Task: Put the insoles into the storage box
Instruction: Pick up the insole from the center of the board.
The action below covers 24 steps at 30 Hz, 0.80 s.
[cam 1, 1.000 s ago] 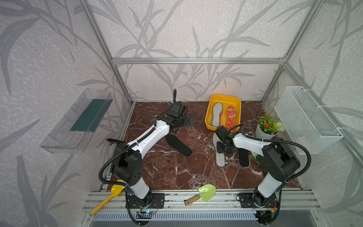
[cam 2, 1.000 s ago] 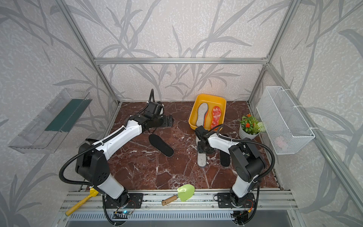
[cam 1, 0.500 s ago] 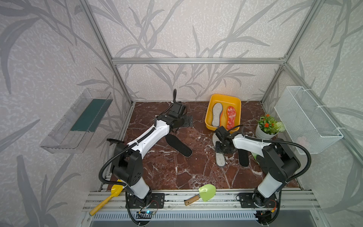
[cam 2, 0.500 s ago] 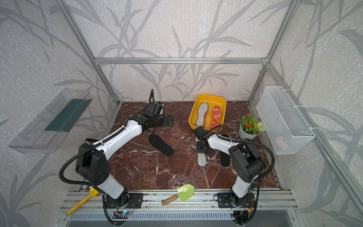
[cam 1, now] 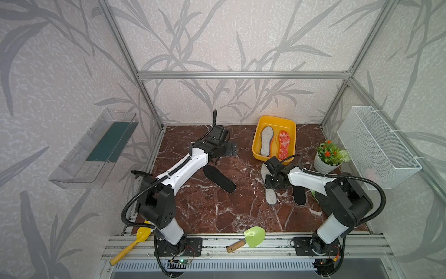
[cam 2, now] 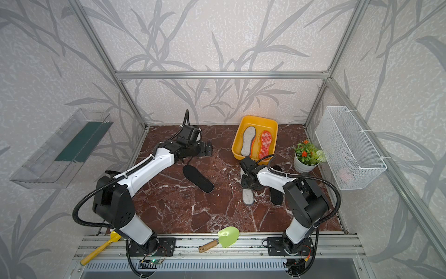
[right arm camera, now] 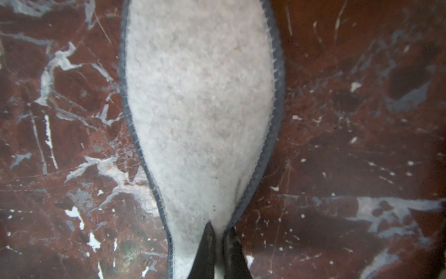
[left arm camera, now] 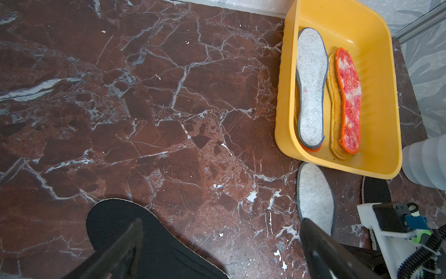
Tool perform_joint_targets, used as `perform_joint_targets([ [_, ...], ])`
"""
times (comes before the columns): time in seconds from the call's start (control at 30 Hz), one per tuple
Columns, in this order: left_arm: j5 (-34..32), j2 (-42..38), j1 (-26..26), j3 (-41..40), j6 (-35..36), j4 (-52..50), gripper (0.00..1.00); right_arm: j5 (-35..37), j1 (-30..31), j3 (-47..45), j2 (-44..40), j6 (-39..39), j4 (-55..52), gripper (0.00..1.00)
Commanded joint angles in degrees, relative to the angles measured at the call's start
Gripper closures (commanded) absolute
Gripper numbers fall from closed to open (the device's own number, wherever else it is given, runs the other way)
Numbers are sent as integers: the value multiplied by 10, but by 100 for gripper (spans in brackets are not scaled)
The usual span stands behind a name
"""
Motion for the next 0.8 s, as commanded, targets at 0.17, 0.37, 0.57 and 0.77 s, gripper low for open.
perform_joint_targets([
  [0.17,-20,-2,4,14,-5,-5,1,1,0,-35,-20,-71,-36,100],
  [0.37,-28,3,7,20,-12,-9,1,-35,0,-50,-57,-111,-48,100],
  [0.57,-31,-8,13,19,-25,-18,1,-96,0,-60,-110,-142,-51,100],
  [0.77,-28,-24,21,11,-31,-18,1,-131,-1,-49,-160,-164,-55,100],
])
